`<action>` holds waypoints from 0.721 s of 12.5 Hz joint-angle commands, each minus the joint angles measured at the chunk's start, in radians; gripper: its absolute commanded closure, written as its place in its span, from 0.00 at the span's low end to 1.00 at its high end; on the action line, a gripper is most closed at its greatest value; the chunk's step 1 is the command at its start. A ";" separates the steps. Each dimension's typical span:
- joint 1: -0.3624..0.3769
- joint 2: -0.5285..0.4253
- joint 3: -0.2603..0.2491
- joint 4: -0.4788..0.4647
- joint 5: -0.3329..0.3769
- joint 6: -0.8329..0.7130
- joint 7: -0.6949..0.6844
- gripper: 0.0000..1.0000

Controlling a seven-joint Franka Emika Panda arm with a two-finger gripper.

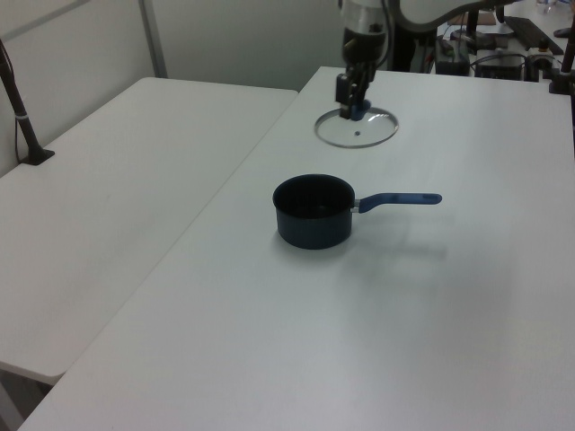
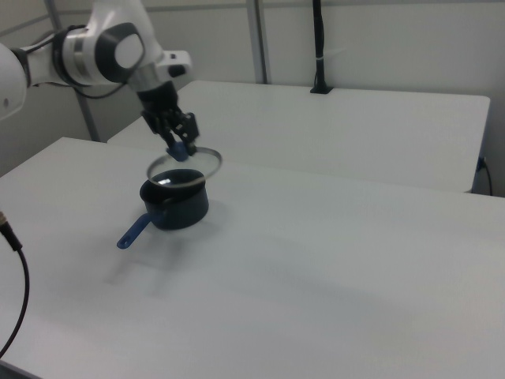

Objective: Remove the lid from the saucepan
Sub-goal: 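Lift the glass lid off the saucepan and carry it beside the pan, then lower the glass lid onto the table and open the gripper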

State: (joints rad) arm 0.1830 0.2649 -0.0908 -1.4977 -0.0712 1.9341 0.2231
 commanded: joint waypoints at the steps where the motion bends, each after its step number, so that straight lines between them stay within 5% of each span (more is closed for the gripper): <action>1: -0.133 -0.101 0.012 -0.168 0.005 0.020 -0.141 0.55; 4: -0.204 -0.140 0.019 -0.344 0.004 0.112 -0.250 0.55; 9: -0.179 -0.197 0.029 -0.648 -0.013 0.299 -0.260 0.55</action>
State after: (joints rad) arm -0.0169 0.1535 -0.0695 -1.9927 -0.0711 2.1605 -0.0183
